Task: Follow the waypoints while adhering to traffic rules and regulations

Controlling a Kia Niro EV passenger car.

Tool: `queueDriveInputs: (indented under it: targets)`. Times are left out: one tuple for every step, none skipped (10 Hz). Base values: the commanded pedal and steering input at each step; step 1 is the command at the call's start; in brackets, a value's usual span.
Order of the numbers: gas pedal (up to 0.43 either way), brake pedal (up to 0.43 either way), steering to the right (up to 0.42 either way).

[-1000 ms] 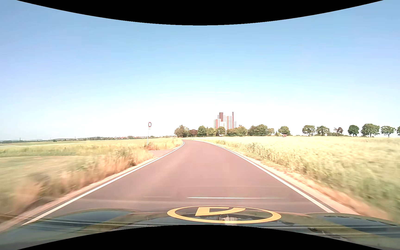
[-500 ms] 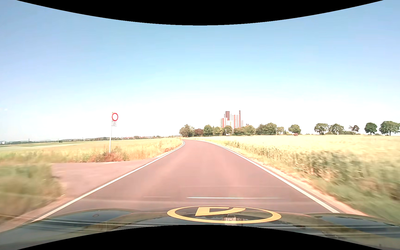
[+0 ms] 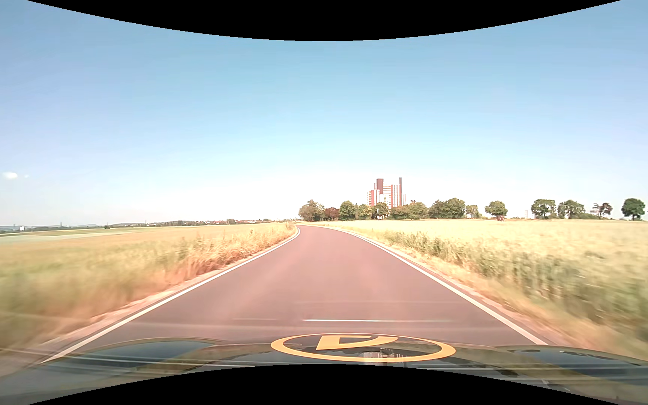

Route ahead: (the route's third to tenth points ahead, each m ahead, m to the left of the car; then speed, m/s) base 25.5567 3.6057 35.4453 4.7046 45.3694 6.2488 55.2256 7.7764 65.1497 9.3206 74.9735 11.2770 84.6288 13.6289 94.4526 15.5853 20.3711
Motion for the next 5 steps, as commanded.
queueDriveInputs:
  targets:
    - [0.189,0.0,-0.018]
    - [0.197,0.0,-0.018]
    - [0.197,0.0,-0.017]
    - [0.197,0.0,-0.017]
    - [0.197,0.0,-0.017]
